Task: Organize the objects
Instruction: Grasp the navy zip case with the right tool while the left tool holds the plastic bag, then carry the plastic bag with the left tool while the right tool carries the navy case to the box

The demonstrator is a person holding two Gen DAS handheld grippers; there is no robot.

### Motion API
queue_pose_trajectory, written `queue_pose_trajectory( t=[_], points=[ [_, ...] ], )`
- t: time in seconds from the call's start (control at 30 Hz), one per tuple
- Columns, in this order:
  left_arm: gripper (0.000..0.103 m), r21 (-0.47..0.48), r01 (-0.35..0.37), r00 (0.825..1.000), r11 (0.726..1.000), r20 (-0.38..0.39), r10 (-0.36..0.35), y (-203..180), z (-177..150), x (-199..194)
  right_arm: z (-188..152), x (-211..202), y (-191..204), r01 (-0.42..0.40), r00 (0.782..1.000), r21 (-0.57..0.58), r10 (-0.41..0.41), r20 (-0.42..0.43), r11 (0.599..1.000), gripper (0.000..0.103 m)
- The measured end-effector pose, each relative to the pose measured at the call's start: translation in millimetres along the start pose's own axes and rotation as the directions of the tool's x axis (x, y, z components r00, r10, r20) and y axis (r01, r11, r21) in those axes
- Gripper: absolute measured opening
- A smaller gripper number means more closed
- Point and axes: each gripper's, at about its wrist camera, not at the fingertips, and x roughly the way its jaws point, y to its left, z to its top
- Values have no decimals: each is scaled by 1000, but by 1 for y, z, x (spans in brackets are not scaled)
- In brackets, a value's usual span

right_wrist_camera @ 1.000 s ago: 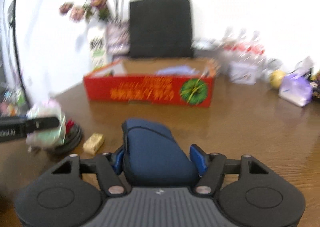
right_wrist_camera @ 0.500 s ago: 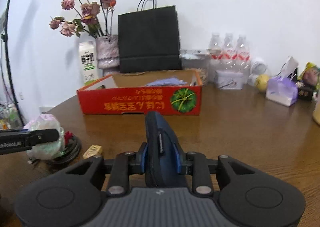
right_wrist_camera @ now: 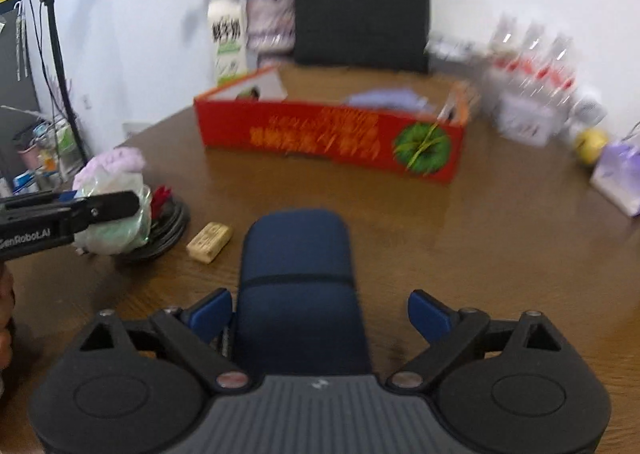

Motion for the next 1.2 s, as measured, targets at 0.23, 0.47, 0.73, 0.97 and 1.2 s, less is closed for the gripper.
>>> queue_pose_trajectory(
  t=[0.23,0.47,0.73,0.97,1.2],
  points=[
    [37,0,5,1000,1000,-2,-5,0,-1,1,-3,19,7,12,1000,-4,-12,27,1000,69],
    [37,-3,9,1000,1000,-2,-9,1,-1,0,-17,8,4,7,991,51,-14,130,999,60],
    [37,-5,6,1000,1000,2,-6,0,-2,0,-30,-30,13,107,928,124,-143,343,987,59],
    [37,-2,-20,1000,1000,-1,20,-2,0,1,-33,-41,26,149,890,92,-174,422,985,59],
    [36,-29,-44,999,999,5,44,-2,6,-3,-26,-42,33,98,887,111,-138,441,989,59]
  ],
)
